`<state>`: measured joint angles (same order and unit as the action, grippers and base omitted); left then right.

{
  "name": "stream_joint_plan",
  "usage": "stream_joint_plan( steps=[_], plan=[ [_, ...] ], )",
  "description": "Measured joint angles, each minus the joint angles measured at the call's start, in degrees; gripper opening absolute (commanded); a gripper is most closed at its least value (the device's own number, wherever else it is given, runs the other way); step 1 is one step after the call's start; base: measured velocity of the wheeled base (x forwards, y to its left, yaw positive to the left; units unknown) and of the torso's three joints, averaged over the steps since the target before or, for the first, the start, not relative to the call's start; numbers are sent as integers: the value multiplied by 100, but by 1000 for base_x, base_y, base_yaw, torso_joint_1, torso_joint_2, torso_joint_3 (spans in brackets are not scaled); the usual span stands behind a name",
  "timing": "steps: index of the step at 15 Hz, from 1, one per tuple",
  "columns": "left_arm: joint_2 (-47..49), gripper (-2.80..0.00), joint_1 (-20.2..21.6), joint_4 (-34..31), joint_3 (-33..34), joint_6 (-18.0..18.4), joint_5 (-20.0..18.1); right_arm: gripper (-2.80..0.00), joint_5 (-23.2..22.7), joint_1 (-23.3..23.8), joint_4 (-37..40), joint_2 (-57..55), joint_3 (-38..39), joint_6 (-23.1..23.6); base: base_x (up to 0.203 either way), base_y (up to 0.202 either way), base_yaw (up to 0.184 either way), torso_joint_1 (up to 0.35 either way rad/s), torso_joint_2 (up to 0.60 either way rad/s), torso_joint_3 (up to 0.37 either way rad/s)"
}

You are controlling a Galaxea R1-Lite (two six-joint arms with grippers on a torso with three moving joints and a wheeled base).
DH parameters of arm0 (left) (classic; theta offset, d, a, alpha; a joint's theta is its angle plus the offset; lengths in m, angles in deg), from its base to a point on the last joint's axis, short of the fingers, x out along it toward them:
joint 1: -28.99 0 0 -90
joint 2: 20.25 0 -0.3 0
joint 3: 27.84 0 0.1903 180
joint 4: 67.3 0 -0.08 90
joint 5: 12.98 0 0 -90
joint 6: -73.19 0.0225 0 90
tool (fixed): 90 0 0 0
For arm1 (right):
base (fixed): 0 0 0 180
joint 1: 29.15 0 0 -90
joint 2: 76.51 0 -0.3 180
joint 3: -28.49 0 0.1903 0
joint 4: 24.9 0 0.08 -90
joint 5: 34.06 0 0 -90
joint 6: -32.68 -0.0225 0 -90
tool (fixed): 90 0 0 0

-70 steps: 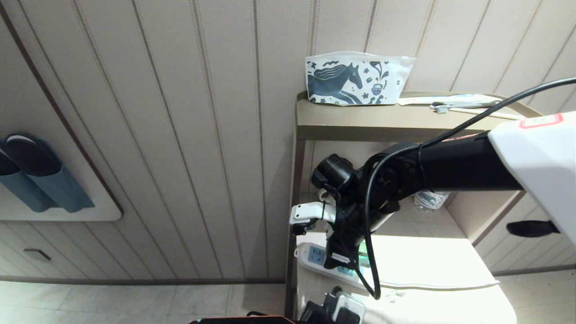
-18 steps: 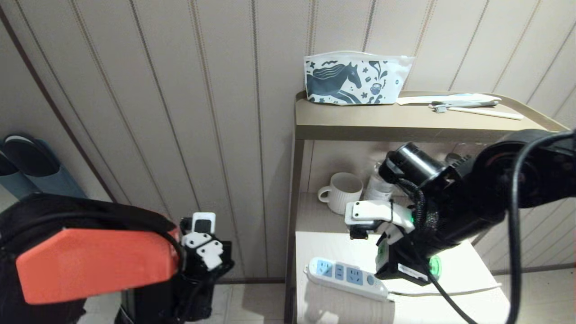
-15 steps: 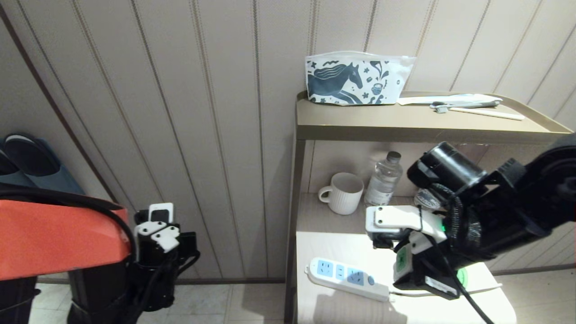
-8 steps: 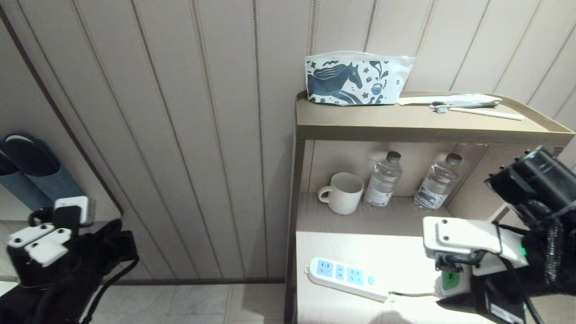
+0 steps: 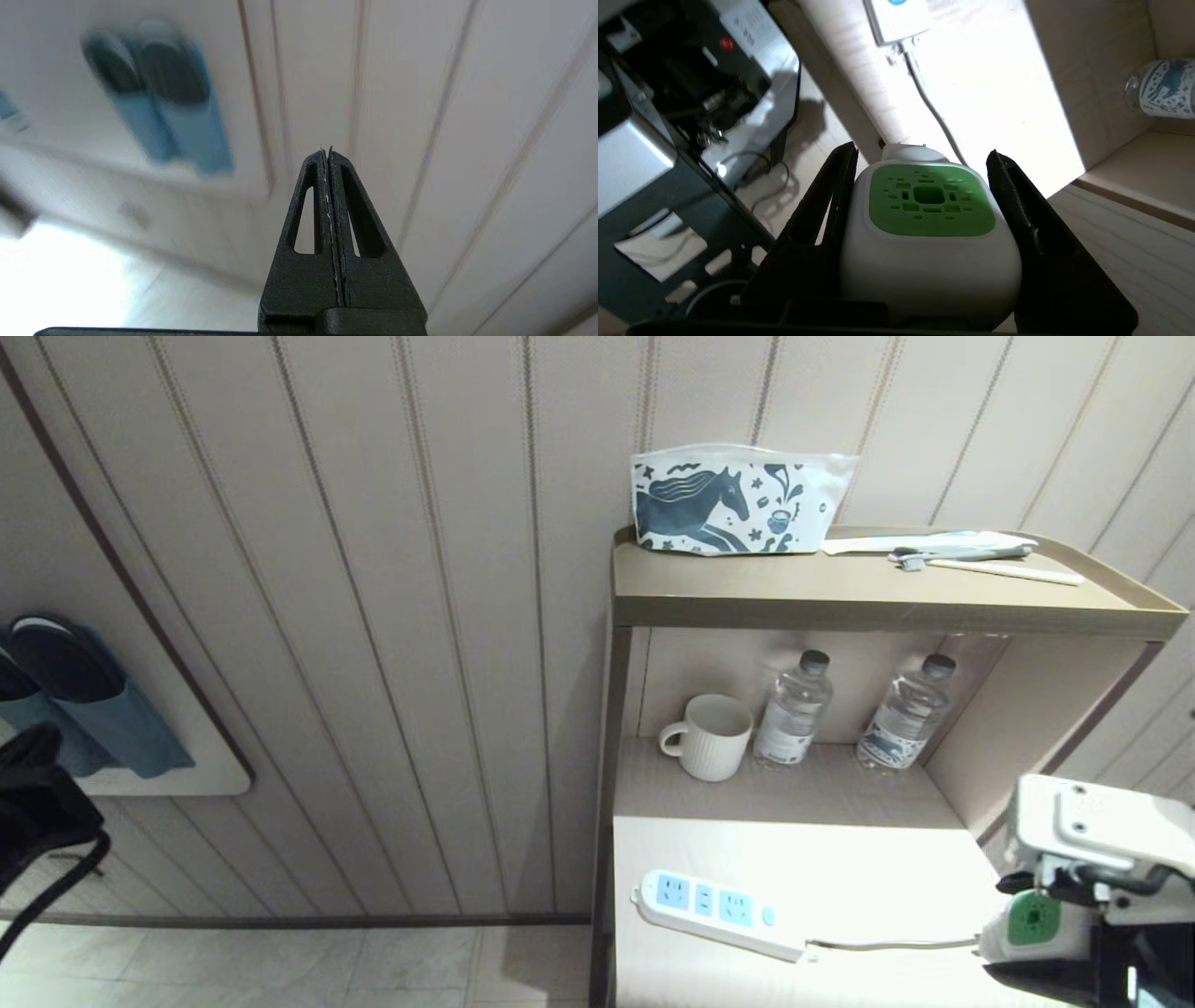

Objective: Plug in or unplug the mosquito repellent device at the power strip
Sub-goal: Place the mosquito repellent liquid on the table

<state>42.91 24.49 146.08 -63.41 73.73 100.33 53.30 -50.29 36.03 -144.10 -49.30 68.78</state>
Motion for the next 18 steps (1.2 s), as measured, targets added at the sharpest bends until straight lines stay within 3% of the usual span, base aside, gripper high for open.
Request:
stream_joint_plan(
  steps=[3,5,7,9,12,14,16,18],
  plan=[
    [-1881,-280,94,-2965,-1006,-590,-437,-280,-509,525,-447,139,26,-287,0,0,0,0,0,0],
    [-2904,-280,139,-4603,-1102,-878,-748,-280,-872,1045,-530,201,18,-447,0,0,0,0,0,0],
    [-3599,-280,155,-5604,-739,-912,-1022,-280,-1315,1514,-557,269,-5,-783,0,0,0,0,0,0],
    [-4084,-280,164,-5652,-180,-746,-1113,-280,-1536,1728,-661,351,-35,-1448,0,0,0,0,0,0],
    [-4754,-280,217,-5068,794,-175,-1271,-280,-1560,1757,-1257,606,213,-2485,0,0,0,0,0,0],
    [-5334,-280,309,-5184,1055,16,-1591,-280,-1557,1781,-1712,825,587,-2848,0,0,0,0,0,0],
    [-5877,-280,364,-5750,1011,-142,-1835,-280,-1535,1797,-2164,1059,981,-2957,0,0,0,0,0,0],
    [-6128,-280,388,-5788,997,-398,-1843,-280,-1516,1816,-2270,1268,1195,-3005,0,0,0,0,0,0]
  ],
)
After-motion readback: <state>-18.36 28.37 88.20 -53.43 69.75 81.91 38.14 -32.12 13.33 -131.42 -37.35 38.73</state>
